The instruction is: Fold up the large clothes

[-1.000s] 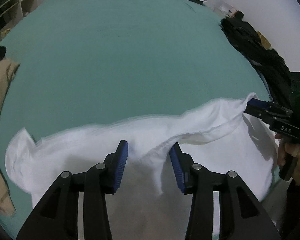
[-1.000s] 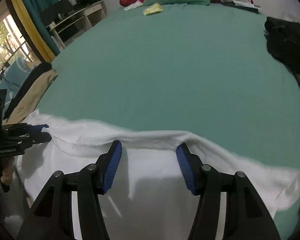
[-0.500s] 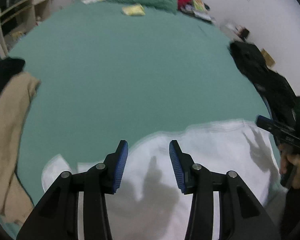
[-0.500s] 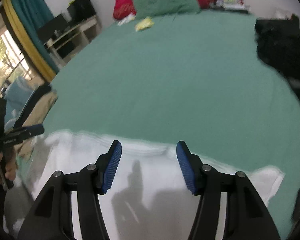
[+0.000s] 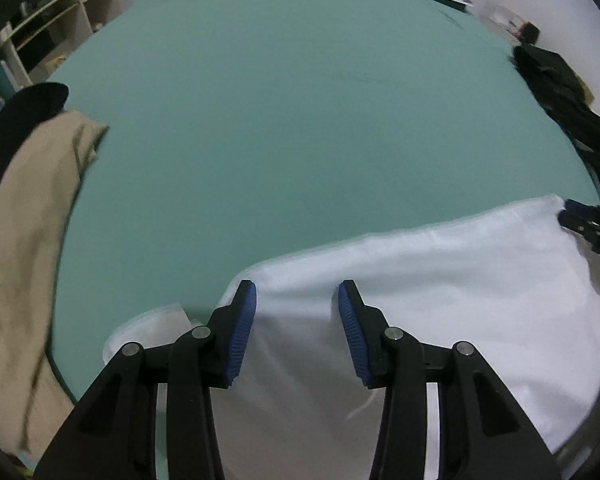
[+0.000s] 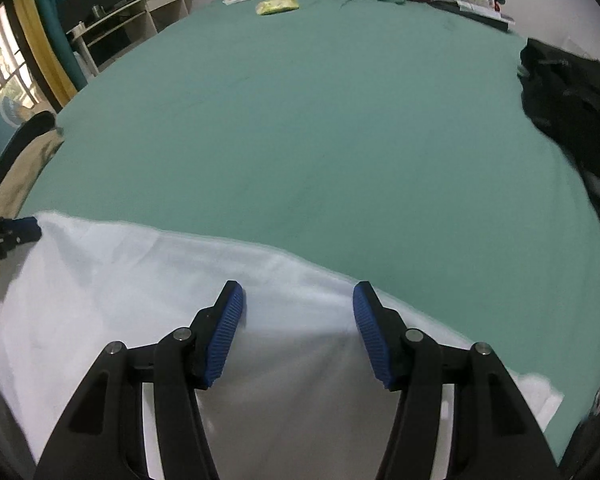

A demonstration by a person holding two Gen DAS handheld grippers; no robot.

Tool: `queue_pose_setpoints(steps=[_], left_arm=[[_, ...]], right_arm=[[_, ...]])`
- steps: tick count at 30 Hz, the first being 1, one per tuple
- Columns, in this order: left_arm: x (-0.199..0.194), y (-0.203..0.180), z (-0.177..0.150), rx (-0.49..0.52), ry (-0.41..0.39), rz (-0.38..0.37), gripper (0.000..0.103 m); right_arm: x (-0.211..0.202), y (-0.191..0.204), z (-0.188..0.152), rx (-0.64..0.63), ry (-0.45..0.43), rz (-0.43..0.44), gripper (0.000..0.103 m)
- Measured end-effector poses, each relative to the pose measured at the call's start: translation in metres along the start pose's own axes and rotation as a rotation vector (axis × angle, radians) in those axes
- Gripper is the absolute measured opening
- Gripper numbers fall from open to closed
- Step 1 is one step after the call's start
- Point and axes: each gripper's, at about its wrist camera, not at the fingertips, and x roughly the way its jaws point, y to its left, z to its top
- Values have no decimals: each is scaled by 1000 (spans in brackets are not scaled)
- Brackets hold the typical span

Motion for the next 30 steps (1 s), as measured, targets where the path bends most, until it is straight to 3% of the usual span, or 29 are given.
queue_pose_setpoints(steps=[5,11,15,19,20,21,27,30], left_arm=[[-25,37,3,-77,-67,29,45],[-70,87,-60,-252,-108,-12,48],[-69,76,-104,-320,-71,-76,52],[-58,65,-133,-274,-16,-114,52],[-60,60,-137,-245,-35,-90,45],[-61,56,-140,-213,-39,-46,7],[-87,79,-160,-323,-90,17,3],[-90,85,-167,-380,-66,3,4]], right_arm=[[-22,-16,-1,52,-51,-58,58],[-85,-38,-52,185,-128,-131,58],[-121,-54,-101,287,-140,-163,58],[-133,-63,-138,361,-107,-174,58],[-137,-67,-147,379,-99,-164,58],[-139,-69,-155,397,-96,-157,58],[-152,-78,-184,452,-90,-146,58],[-154,-75,-189,478,-90,-118,58]])
